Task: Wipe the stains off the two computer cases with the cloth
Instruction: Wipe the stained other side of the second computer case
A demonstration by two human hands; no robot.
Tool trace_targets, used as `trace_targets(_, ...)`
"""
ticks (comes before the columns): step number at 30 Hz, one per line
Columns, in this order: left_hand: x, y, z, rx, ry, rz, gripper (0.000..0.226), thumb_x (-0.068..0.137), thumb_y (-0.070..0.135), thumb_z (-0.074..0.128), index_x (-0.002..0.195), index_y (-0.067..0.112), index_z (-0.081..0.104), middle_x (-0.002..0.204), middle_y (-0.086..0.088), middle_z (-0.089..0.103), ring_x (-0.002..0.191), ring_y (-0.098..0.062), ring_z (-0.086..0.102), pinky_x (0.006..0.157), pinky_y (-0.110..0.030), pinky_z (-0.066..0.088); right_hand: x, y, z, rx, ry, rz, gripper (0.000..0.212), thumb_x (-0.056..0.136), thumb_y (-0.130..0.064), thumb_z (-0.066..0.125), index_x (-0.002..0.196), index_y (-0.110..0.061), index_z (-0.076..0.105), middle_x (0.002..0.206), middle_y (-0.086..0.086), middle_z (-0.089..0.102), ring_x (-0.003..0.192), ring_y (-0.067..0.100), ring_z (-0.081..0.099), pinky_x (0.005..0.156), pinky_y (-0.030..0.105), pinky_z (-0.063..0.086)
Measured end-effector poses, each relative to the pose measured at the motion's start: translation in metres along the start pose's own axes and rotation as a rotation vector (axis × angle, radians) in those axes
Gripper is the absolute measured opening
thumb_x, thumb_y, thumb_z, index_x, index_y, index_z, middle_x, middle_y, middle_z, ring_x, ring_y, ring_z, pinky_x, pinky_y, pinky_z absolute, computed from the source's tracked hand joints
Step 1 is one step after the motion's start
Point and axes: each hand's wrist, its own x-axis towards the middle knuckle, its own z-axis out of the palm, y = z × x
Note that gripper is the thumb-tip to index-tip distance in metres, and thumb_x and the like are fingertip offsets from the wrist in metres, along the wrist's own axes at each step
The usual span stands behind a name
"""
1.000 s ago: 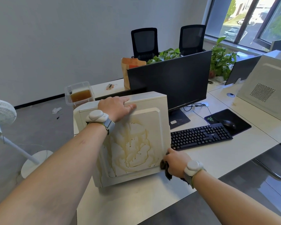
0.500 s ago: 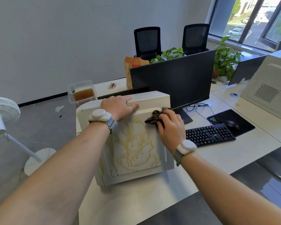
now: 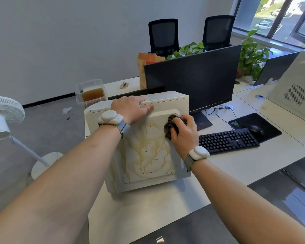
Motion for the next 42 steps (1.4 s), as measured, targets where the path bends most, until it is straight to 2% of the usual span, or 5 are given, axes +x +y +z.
trace_targets(9, 0.003, -0.001, 0.002, -0.013, -0.024, -0.02, 0.075, 0.09, 0.086, 0.024, 0.146, 0.045, 0.051, 0.142, 0.007, 0.062, 0.126, -0.027, 0.059, 0.093, -0.04, 0.05, -0.059, 0.041, -0.01, -0.07, -0.304, -0.067, 0.024, 0.081, -0.006, 0.073, 0.103, -0.014, 0.066, 0.103, 0.004, 0.048, 0.076, 0.032, 0.058, 0.055, 0.033, 0.051)
trace_targets(14, 0.002, -0.001, 0.001, -0.02, -0.036, -0.026, 0.074, 0.091, 0.085, 0.025, 0.147, 0.044, 0.05, 0.144, 0.006, 0.061, 0.127, -0.028, 0.058, 0.095, -0.042, 0.05, -0.005, 0.005, -0.023, 0.033, -0.019, -0.063, 0.044, 0.085, -0.002, 0.068, 0.127, -0.017, 0.069, 0.128, 0.012, 0.052, 0.109, 0.03, 0.053, 0.085, 0.032, 0.051)
trace_targets(18, -0.001, -0.001, 0.0, -0.018, -0.03, -0.02, 0.073, 0.091, 0.085, 0.026, 0.146, 0.044, 0.051, 0.143, 0.006, 0.062, 0.126, -0.028, 0.058, 0.092, -0.04, 0.048, 0.009, 0.005, -0.013, -0.005, -0.003, -0.09, 0.037, 0.082, 0.003, 0.068, 0.116, -0.012, 0.073, 0.126, 0.016, 0.056, 0.107, 0.04, 0.055, 0.081, 0.04, 0.054)
trace_targets(27, 0.0, 0.001, -0.002, -0.042, -0.017, -0.016, 0.062, 0.093, 0.081, 0.03, 0.133, 0.044, 0.061, 0.13, 0.004, 0.069, 0.118, -0.029, 0.062, 0.094, -0.043, 0.05, -0.129, 0.056, 0.012, -0.051, -0.388, 0.055, 0.027, 0.079, 0.0, 0.071, 0.101, -0.015, 0.074, 0.108, 0.011, 0.055, 0.089, 0.037, 0.06, 0.064, 0.034, 0.055)
trace_targets(42, 0.002, 0.0, -0.005, -0.046, -0.044, -0.024, 0.068, 0.092, 0.083, 0.029, 0.142, 0.045, 0.055, 0.135, 0.005, 0.066, 0.122, -0.029, 0.06, 0.095, -0.042, 0.051, -0.151, 0.05, 0.01, -0.048, -0.589, 0.253, 0.021, 0.093, -0.011, 0.065, 0.111, -0.012, 0.076, 0.102, -0.003, 0.053, 0.081, 0.021, 0.063, 0.064, 0.02, 0.054)
